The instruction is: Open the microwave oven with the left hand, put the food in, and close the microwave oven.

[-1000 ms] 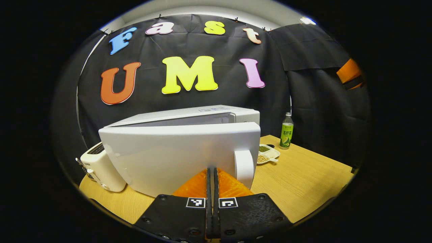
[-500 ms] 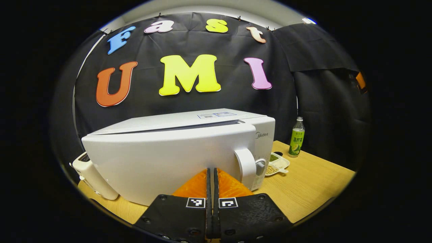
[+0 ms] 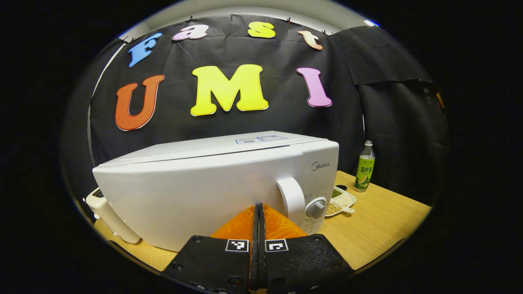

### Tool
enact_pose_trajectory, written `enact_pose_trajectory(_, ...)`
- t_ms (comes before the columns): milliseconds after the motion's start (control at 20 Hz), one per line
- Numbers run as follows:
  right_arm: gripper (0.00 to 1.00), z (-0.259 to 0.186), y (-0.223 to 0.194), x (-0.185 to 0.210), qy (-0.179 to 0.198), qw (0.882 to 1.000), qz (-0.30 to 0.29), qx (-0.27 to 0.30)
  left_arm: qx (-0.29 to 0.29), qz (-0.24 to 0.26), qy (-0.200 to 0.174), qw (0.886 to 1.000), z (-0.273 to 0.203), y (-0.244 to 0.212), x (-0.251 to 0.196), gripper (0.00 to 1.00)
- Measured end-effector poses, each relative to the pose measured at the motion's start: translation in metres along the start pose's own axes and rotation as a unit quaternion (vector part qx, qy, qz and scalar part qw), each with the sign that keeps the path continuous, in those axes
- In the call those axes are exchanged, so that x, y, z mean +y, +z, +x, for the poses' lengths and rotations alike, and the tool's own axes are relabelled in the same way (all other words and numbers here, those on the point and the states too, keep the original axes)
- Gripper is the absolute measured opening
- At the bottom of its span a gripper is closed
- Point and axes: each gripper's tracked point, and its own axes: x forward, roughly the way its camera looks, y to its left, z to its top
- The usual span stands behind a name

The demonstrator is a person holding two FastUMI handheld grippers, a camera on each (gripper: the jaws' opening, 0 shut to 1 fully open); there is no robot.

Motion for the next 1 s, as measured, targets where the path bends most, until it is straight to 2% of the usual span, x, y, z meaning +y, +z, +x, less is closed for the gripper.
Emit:
enact_pose_trajectory(50,1.00,0.000,-0.001,0.001,0.002,1.000,0.000,0.001,0.002,-0.001,0.004,1.000,0.006,0.004,0.003,0.00)
enact_pose_trajectory(100,1.00,0.000,0.000,0.003,0.004,1.000,0.000,0.001,0.017,-0.020,0.004,1.000,0.006,-0.003,0.003,0.00)
enact_pose_trajectory(150,0.92,-0.001,0.001,0.005,0.005,1.000,-0.001,0.000,0.008,-0.035,0.002,0.999,0.003,0.002,0.000,0.01)
enact_pose_trajectory(200,0.92,-0.001,0.003,0.007,0.008,1.000,-0.002,-0.002,0.019,-0.031,0.006,0.999,0.004,-0.002,0.000,0.01)
enact_pose_trajectory(250,1.00,-0.002,0.004,0.010,0.011,1.000,-0.004,-0.003,0.031,-0.021,0.020,0.999,0.000,-0.006,0.007,0.01)
enact_pose_trajectory(300,1.00,-0.003,0.004,0.012,0.014,1.000,-0.006,-0.005,0.033,-0.023,0.019,0.999,-0.005,-0.008,0.009,0.01)
enact_pose_trajectory(350,0.92,-0.005,0.006,0.014,0.015,1.000,-0.007,-0.008,0.031,-0.027,0.020,0.999,-0.011,-0.005,0.008,0.01)
enact_pose_trajectory(450,0.92,-0.008,0.008,0.018,0.018,1.000,-0.007,-0.013,0.027,-0.024,0.025,0.999,-0.028,0.001,0.013,0.01)
enact_pose_trajectory(500,1.00,-0.009,0.008,0.020,0.020,1.000,-0.007,-0.014,0.027,-0.019,0.029,0.999,-0.034,0.001,0.017,0.03)
enact_pose_trajectory(550,0.92,-0.010,0.008,0.022,0.021,1.000,-0.007,-0.015,0.027,-0.012,0.036,0.999,-0.044,0.001,0.021,0.24)
enact_pose_trajectory(600,1.00,-0.011,0.008,0.023,0.021,1.000,-0.008,-0.017,0.019,-0.003,0.044,0.999,-0.056,0.004,0.027,0.58)
enact_pose_trajectory(650,1.00,-0.013,0.009,0.026,0.023,0.999,-0.009,-0.020,0.011,0.008,0.055,0.998,-0.068,0.009,0.034,0.92)
enact_pose_trajectory(700,0.92,-0.016,0.010,0.029,0.024,0.999,-0.012,-0.024,0.011,0.014,0.056,0.998,-0.079,0.011,0.036,0.96)
enact_pose_trajectory(750,1.00,-0.017,0.010,0.033,0.026,0.999,-0.015,-0.027,0.014,0.018,0.055,0.998,-0.090,0.010,0.035,0.96)
enact_pose_trajectory(800,0.92,-0.019,0.010,0.038,0.029,0.999,-0.016,-0.031,0.014,0.018,0.052,0.998,-0.104,0.014,0.036,0.95)
enact_pose_trajectory(850,0.92,-0.021,0.009,0.045,0.034,0.999,-0.017,-0.032,0.010,0.016,0.051,0.999,-0.119,0.020,0.037,0.93)
enact_pose_trajectory(900,1.00,-0.024,0.006,0.054,0.043,0.998,-0.018,-0.035,0.004,0.014,0.051,0.999,-0.134,0.029,0.038,0.93)
enact_pose_trajectory(950,0.92,-0.026,0.006,0.061,0.048,0.998,-0.019,-0.039,0.003,0.009,0.048,0.999,-0.147,0.035,0.037,0.93)
enact_pose_trajectory(1000,1.00,-0.029,0.004,0.066,0.052,0.997,-0.020,-0.044,0.001,0.006,0.048,0.999,-0.155,0.048,0.038,0.92)
